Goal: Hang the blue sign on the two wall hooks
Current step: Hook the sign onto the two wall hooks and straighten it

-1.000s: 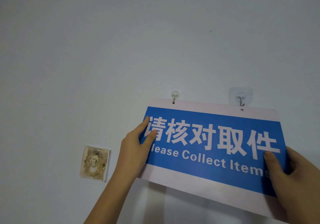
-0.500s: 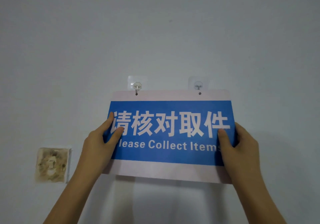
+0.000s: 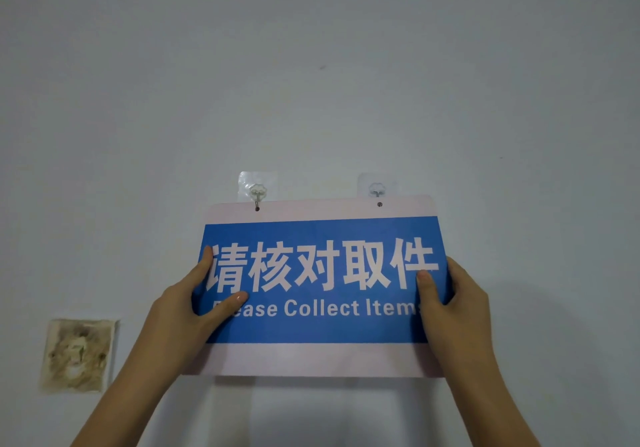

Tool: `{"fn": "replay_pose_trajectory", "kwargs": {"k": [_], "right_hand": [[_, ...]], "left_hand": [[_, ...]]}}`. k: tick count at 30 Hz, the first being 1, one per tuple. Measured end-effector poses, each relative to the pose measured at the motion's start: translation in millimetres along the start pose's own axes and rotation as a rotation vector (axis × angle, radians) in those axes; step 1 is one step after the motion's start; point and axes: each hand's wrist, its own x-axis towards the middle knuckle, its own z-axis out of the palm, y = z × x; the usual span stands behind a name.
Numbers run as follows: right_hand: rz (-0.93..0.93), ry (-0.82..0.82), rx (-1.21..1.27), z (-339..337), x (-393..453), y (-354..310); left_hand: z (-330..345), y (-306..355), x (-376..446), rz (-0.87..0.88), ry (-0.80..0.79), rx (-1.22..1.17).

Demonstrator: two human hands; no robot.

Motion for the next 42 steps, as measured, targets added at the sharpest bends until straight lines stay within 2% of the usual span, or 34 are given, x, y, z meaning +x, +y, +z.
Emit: {"fn": "replay_pose_trajectory", "kwargs": {"k": [22,42], "right_hand": [[-0.015,-0.045,0.002,-2.7,17.2,5.0],[0.002,-0.045,0.033,5.6,12.6,20.9]], "left_hand": [[7.4,7.2,-4.3,-0.046,0.007,0.035],[0.8,10.4,-2.7,-0.014,0.019,0.064]]}}
